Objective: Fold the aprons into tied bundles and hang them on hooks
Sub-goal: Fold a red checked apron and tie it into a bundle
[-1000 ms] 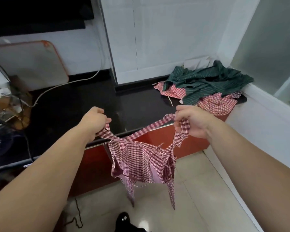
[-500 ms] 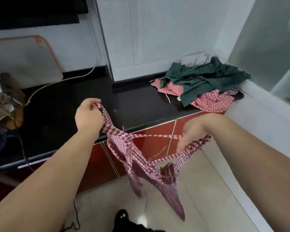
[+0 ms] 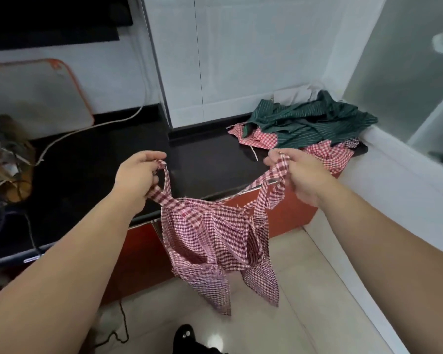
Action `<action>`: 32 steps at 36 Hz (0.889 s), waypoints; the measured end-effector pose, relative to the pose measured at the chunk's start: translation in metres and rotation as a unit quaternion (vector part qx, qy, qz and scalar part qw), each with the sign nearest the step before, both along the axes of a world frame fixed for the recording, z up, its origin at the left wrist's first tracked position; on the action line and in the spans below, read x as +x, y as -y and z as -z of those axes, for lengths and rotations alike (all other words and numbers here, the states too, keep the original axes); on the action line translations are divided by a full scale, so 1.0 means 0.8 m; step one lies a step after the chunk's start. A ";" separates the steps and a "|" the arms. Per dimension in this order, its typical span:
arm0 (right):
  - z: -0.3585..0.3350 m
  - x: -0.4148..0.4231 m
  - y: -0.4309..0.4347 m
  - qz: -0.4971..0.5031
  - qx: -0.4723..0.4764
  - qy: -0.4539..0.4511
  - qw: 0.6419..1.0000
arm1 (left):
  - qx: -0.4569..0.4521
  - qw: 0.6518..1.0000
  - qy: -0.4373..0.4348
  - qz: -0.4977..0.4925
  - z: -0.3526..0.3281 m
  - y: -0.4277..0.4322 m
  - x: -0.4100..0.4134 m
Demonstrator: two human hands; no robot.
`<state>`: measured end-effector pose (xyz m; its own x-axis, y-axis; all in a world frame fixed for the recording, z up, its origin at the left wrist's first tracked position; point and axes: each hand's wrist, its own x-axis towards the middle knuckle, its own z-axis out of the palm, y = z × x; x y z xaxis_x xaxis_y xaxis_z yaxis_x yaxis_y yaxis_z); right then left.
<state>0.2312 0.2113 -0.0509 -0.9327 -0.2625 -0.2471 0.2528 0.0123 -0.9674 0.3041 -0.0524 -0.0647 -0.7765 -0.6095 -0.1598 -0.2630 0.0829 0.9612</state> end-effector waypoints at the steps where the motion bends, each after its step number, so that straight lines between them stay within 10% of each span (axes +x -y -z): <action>1: -0.007 0.002 0.002 -0.025 -0.034 0.023 0.999 | 0.046 0.999 -0.013 0.019 -0.005 -0.005 0.002; 6: -0.038 0.014 0.025 -0.183 0.038 -0.003 0.982 | 0.235 0.957 -0.052 0.162 -0.032 -0.049 0.009; 11: -0.052 0.022 0.045 -0.260 0.053 0.008 0.964 | -0.067 0.922 0.040 0.379 -0.037 -0.094 0.009; 17: -0.049 0.013 0.024 -0.282 0.074 0.068 0.954 | -0.232 0.940 0.021 0.251 -0.018 -0.092 -0.009; 21: -0.037 0.012 0.003 -0.354 0.335 -0.038 0.872 | -0.196 0.966 0.003 0.167 -0.015 -0.077 -0.013; 28: 0.007 -0.012 0.002 -0.006 0.431 -0.311 0.847 | -0.103 0.948 0.046 0.297 -0.021 -0.075 -0.005; 32: -0.006 -0.015 0.008 0.029 0.362 -0.280 0.889 | -0.151 0.896 0.113 0.402 -0.035 -0.079 0.004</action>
<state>0.2194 0.2050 -0.0460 -0.9694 -0.1715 0.1759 -0.2456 0.6850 -0.6859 0.3072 0.0108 -0.0371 -0.9528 0.0903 -0.2898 -0.1864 0.5796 0.7933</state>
